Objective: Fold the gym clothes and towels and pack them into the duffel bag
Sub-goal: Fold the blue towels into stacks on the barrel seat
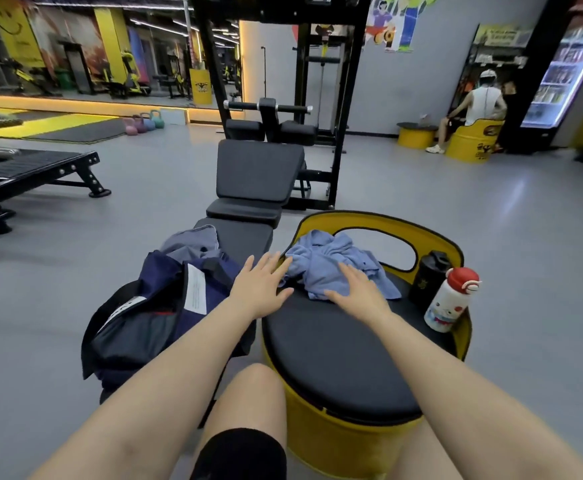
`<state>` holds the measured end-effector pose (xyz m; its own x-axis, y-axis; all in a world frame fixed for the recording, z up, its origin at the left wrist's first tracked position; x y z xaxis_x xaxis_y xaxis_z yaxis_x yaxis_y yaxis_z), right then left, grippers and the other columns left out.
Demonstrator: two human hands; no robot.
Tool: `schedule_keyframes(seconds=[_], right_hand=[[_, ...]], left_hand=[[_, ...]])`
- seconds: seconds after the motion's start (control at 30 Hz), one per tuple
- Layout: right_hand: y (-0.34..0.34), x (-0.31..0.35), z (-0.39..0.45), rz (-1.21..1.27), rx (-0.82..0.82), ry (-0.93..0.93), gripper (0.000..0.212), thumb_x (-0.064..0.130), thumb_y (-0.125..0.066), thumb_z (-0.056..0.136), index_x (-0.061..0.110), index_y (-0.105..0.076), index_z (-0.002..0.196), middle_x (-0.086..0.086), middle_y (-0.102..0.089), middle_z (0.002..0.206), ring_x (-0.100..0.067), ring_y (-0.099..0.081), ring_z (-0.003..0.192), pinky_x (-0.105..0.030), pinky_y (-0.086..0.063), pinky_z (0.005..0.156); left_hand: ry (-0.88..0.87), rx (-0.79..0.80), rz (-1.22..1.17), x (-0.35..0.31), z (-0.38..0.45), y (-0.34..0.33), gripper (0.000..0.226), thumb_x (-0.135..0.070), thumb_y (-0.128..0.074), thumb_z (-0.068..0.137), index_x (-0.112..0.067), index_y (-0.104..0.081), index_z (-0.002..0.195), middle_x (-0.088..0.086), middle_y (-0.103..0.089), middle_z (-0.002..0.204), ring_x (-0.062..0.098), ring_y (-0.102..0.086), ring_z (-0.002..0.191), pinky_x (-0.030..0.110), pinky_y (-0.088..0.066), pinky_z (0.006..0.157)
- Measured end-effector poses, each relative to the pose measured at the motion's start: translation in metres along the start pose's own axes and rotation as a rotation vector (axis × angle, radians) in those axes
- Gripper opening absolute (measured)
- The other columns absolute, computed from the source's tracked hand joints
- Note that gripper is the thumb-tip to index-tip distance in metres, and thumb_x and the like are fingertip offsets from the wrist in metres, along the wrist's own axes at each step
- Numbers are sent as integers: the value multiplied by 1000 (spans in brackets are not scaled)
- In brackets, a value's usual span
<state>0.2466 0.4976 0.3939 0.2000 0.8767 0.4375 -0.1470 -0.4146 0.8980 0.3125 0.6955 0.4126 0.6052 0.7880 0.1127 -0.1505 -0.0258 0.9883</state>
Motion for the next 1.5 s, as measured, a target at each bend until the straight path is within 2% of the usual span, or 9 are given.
schedule_keyframes(seconds=[0.27,0.47,0.67,0.93,1.1,1.17,1.23,1.4,1.5], right_hand=[[55,-38,12,-143,-41,40,76,54,-47,94,22,-12,153,-2,-12,160,-19,-11,147,-37,-14,118],[70,-64,35,-174,-19,15,76,54,-46,95,23,-10,154,-2,-12,160,-21,-13,147,-37,-14,118],[59,-87,80,-198,-1,9,76,52,-46,95,22,-10,154,-2,-13,160,-20,-13,147,-37,-13,118],[8,-123,147,-221,96,8,76,51,-46,95,22,-9,154,1,-9,161,-17,-6,148,-38,-6,119],[-32,-140,184,-229,177,19,74,51,-47,95,24,-9,154,2,-8,161,-18,-5,148,-41,-7,120],[-45,-142,197,-233,189,39,73,49,-47,96,22,-12,153,1,-11,161,-19,-7,148,-41,-7,118],[-57,-142,213,-222,193,63,71,47,-48,96,20,-16,152,0,-16,159,-19,-9,148,-40,-8,118],[-88,-134,256,-174,190,116,68,44,-50,96,19,-21,152,0,-22,158,-18,-15,146,-38,-12,117],[-100,-124,274,-135,168,159,61,36,-51,97,17,-27,149,-2,-32,154,-20,-26,142,-35,-22,114]], left_hand=[[-122,-43,-10,-50,54,33,65,-46,-28,100,-25,4,151,-3,10,159,16,7,147,40,2,119],[-126,8,-47,-64,90,27,65,-47,-28,100,-25,6,152,-2,14,159,16,9,147,38,3,118],[-124,56,-67,-66,135,0,66,-46,-28,101,-23,9,151,1,16,158,18,8,147,39,2,118],[-78,146,-90,-48,195,-71,66,-44,-29,101,-22,6,152,3,10,159,19,6,147,39,-3,119],[-9,192,-155,-36,225,-120,64,-37,-35,101,-19,-1,153,6,-2,160,25,-8,147,41,-15,116],[61,187,-257,-31,236,-139,61,-30,-41,99,-19,-13,152,7,-24,155,31,-31,137,42,-35,106],[158,167,-395,-26,246,-153,53,-23,-45,98,-19,-27,147,7,-44,142,30,-48,121,42,-46,91],[283,131,-554,-21,272,-177,43,-29,-56,93,-14,-45,131,11,-58,121,29,-58,106,43,-50,84],[315,92,-628,-20,285,-186,41,-32,-62,90,-12,-54,124,8,-60,116,25,-58,104,39,-50,82]])
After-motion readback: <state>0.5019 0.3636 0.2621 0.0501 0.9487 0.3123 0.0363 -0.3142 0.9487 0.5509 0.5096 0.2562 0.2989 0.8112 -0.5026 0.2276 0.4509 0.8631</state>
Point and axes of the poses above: each hand's wrist, its own z-axis towards the middle knuckle, its own y-axis out of the back of the hand, x = y × z, the point moved 2 cm from there along z, towards the middle knuckle
